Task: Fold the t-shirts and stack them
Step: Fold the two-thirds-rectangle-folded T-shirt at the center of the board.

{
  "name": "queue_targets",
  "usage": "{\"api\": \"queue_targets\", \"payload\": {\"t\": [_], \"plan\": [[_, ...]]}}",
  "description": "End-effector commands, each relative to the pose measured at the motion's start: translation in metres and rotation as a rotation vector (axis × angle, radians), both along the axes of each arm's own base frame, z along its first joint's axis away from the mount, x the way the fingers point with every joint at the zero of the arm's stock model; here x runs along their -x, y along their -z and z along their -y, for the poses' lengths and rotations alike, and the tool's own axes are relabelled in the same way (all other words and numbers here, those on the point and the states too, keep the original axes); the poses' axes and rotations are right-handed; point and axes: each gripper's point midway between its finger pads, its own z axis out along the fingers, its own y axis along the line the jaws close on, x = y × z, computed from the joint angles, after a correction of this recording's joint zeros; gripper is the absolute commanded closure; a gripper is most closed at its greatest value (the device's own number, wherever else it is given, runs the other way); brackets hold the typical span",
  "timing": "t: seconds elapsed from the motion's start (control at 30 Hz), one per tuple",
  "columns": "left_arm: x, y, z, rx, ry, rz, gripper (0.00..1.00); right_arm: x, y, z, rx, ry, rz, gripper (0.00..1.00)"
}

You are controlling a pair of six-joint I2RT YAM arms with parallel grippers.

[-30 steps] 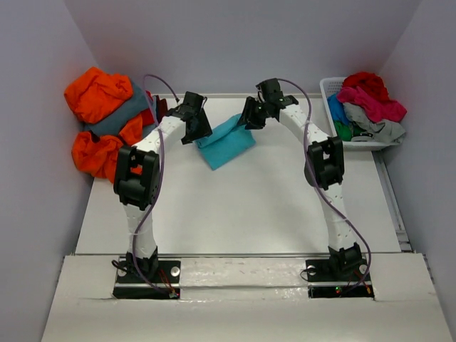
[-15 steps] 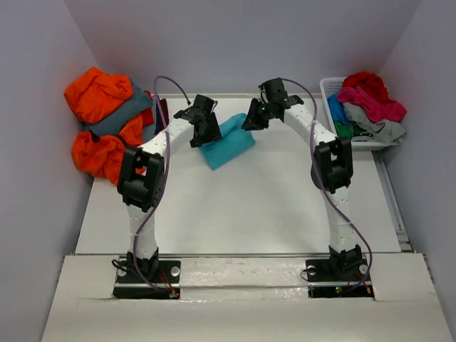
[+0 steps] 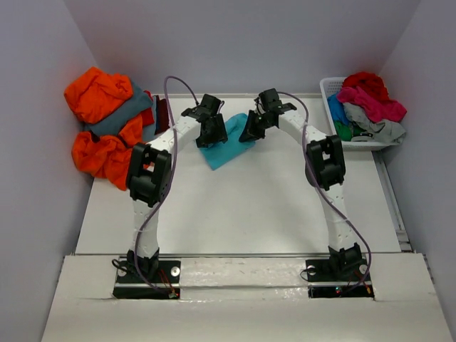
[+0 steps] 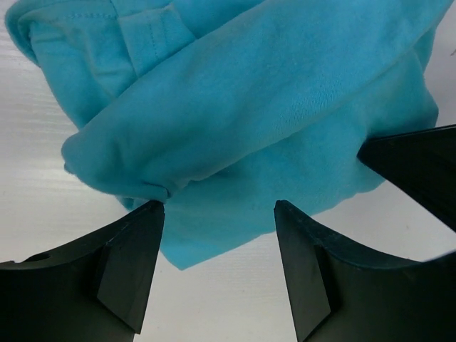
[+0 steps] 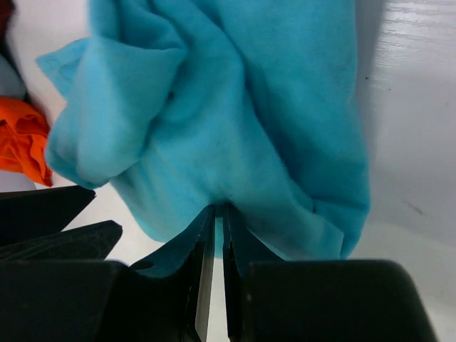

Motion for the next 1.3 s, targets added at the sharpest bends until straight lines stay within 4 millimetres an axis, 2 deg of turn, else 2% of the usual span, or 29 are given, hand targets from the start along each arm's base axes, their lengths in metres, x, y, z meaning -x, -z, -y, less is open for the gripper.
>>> {"api": "queue_targets", "payload": {"t": [0.0,0.17,0.27,0.53,0.57,0.67,0.7,0.73,0.87,0.97,1.03,1.13,1.23,1.27], "plan": [[-0.009,0.0,0.009,0.002,0.027,-0.006,0.26,-0.004,0.011,-0.002,-0.024,-0.013,-0.023,0.85],[-0.011,0.009,0.011,-0.003,0.031,-0.027,0.26,0.005,0.031,0.001,-0.012,-0.019,-0.064,0.85],[-0.01,0.008,0.014,-0.015,0.039,-0.033,0.26,0.009,0.035,0.002,-0.002,-0.024,-0.076,0.85],[-0.016,0.006,0.005,-0.079,0.025,-0.036,0.26,0.026,0.047,0.009,0.02,-0.046,-0.107,0.86],[-0.02,0.006,0.004,-0.094,0.018,-0.034,0.26,0.032,0.054,0.012,0.029,-0.05,-0.125,0.86],[-0.029,0.003,0.004,-0.112,0.015,-0.018,0.26,0.042,0.056,0.015,0.038,-0.068,-0.134,0.86],[-0.028,0.011,0.003,-0.126,0.015,-0.041,0.26,0.047,0.058,0.017,0.043,-0.075,-0.142,0.87],[-0.035,0.007,-0.001,-0.13,0.0,-0.029,0.26,0.05,0.059,0.018,0.044,-0.079,-0.148,0.87],[-0.041,0.02,-0.01,-0.165,-0.019,-0.045,0.26,0.062,0.058,0.024,0.052,-0.084,-0.149,0.87],[-0.048,0.021,-0.02,-0.17,-0.044,-0.039,0.26,0.071,0.054,0.027,0.056,-0.086,-0.15,0.87],[-0.056,0.019,-0.031,-0.163,-0.071,-0.029,0.25,0.078,0.056,0.03,0.063,-0.087,-0.164,0.87],[-0.065,0.012,-0.041,-0.163,-0.098,-0.005,0.25,0.084,0.048,0.032,0.059,-0.089,-0.164,0.88],[-0.07,0.004,-0.043,-0.173,-0.105,0.02,0.25,0.095,0.045,0.036,0.064,-0.094,-0.174,0.88],[-0.074,-0.001,-0.05,-0.179,-0.115,0.035,0.25,0.103,0.044,0.035,0.071,-0.102,-0.177,0.88]]}}
